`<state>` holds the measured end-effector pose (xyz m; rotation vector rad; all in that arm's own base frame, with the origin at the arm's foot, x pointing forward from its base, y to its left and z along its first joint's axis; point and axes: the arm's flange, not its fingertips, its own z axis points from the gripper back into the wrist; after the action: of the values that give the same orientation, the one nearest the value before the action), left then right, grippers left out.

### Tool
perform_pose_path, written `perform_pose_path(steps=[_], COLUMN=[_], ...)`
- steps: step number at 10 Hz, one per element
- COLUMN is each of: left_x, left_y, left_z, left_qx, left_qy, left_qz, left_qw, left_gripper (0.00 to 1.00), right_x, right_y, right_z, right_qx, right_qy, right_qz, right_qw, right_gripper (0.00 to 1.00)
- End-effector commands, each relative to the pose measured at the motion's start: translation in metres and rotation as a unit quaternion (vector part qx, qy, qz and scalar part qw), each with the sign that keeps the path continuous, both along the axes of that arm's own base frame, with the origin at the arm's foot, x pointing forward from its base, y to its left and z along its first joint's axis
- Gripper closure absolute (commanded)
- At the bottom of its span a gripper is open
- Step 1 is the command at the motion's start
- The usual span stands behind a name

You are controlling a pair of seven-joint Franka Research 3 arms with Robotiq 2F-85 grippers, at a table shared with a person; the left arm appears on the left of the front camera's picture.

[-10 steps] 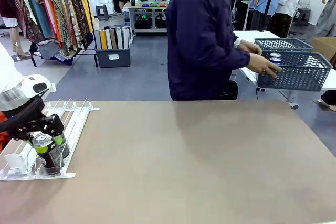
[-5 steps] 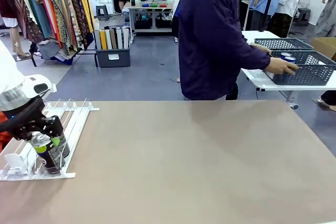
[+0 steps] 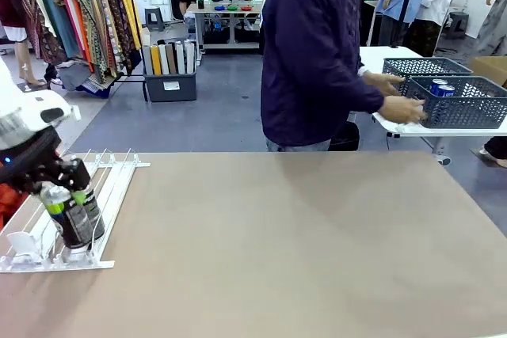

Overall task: Retrieve and store the cans from the dispenser.
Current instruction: Pick up one can from the Automatic Can Dispenser and place it in the middle of the table.

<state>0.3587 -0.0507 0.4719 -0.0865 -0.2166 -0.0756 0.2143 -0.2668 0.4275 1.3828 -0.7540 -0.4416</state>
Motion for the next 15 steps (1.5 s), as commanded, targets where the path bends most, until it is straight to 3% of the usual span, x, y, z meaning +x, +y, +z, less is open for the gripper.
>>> perform_pose_path(steps=[1, 5, 7, 8, 13, 14, 15], left_x=[-0.023, -0.059, -0.050, -0.062, -0.060, -0.047, -0.028], left_y=[-0.002, 0.007, 0.012, 0.004, 0.002, -0.016, -0.052], left_z=[0.050, 0.103, 0.104, 0.114, 0.108, 0.106, 0.107], left_qx=[0.001, -0.083, -0.129, -0.070, -0.077, -0.108, -0.107], left_qy=[-0.056, -0.164, -0.154, -0.156, -0.148, -0.200, -0.220], left_qz=[-0.014, -0.049, -0.040, -0.031, -0.035, -0.001, 0.000], left_qw=[0.998, 0.982, 0.979, 0.985, 0.985, 0.974, 0.970], left_gripper=[1.00, 1.00, 1.00, 1.00, 1.00, 1.00, 1.00], right_x=[0.001, 0.001, 0.001, 0.001, 0.001, 0.001, 0.001], right_y=[0.001, 0.001, 0.001, 0.001, 0.001, 0.001, 0.001], right_z=[0.005, 0.005, 0.005, 0.005, 0.005, 0.005, 0.005], right_qx=[0.005, 0.005, 0.005, 0.005, 0.005, 0.005, 0.005], right_qy=[-0.001, -0.001, -0.001, -0.001, -0.001, -0.001, -0.001], right_qz=[-0.002, -0.002, -0.002, -0.002, -0.002, -0.002, -0.002], right_qw=[1.000, 1.000, 1.000, 1.000, 1.000, 1.000, 1.000], right_gripper=[0.00, 0.00, 0.00, 0.00, 0.00, 0.00, 0.00])
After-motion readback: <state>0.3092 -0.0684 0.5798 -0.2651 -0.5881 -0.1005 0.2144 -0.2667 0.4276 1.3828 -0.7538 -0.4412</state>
